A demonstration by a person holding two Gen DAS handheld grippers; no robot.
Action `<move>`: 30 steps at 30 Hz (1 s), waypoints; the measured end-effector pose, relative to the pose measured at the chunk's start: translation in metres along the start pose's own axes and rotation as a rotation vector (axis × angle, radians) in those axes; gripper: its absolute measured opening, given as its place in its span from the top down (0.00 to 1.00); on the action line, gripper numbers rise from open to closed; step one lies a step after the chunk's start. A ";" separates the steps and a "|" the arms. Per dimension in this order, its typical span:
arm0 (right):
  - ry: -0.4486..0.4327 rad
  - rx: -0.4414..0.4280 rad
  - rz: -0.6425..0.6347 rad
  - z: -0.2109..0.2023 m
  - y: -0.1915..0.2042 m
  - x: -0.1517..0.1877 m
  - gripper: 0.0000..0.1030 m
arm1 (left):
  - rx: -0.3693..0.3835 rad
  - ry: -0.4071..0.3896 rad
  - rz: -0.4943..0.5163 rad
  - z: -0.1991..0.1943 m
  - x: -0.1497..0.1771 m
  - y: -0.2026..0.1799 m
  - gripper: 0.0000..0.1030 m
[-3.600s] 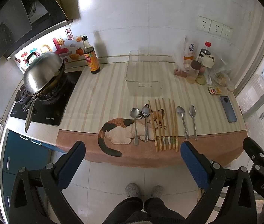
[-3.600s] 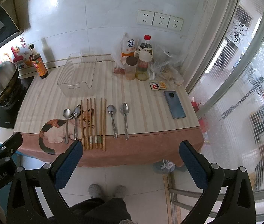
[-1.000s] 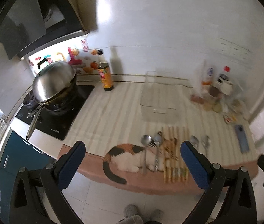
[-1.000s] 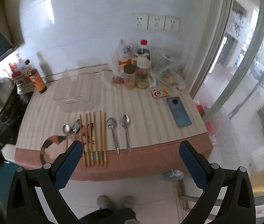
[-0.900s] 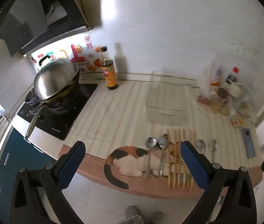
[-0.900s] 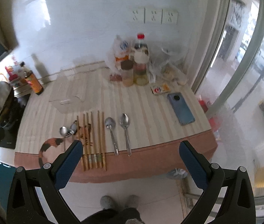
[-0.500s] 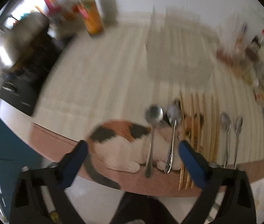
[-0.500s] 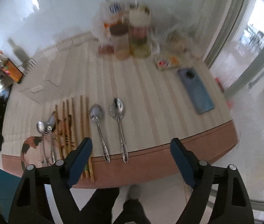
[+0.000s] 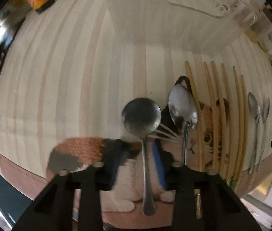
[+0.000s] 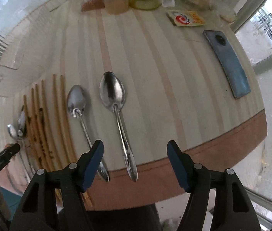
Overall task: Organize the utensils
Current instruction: 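Grasp a metal spoon with the left tool while the right tool grasps another spoon, then lift the spoons with both tools and carry them toward the clear container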
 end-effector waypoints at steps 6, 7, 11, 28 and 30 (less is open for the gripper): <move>0.021 0.022 -0.015 0.029 0.006 -0.010 0.35 | 0.012 0.016 -0.004 -0.006 -0.006 0.004 1.00; 0.020 0.018 -0.021 0.033 0.008 -0.011 0.36 | -0.002 0.014 -0.005 -0.007 -0.007 0.005 1.00; -0.024 -0.011 -0.084 0.037 0.023 -0.013 0.61 | -0.007 0.003 -0.053 -0.022 -0.009 0.025 1.00; -0.025 -0.115 -0.011 0.035 0.005 0.000 0.94 | 0.168 -0.021 -0.121 -0.059 0.003 0.082 0.65; 0.003 -0.133 -0.017 0.040 0.004 -0.003 0.92 | 0.155 -0.022 -0.096 -0.055 0.004 0.081 0.63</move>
Point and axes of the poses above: each gripper's, at about its wrist camera, not at the fingertips, and z roughly the way its jaws point, y to its left, x to its underside, the point moved 4 cm from there along z, roughly the way its jaws point, and after that the axes turned 1 degree about -y, right-handed, at the moved point
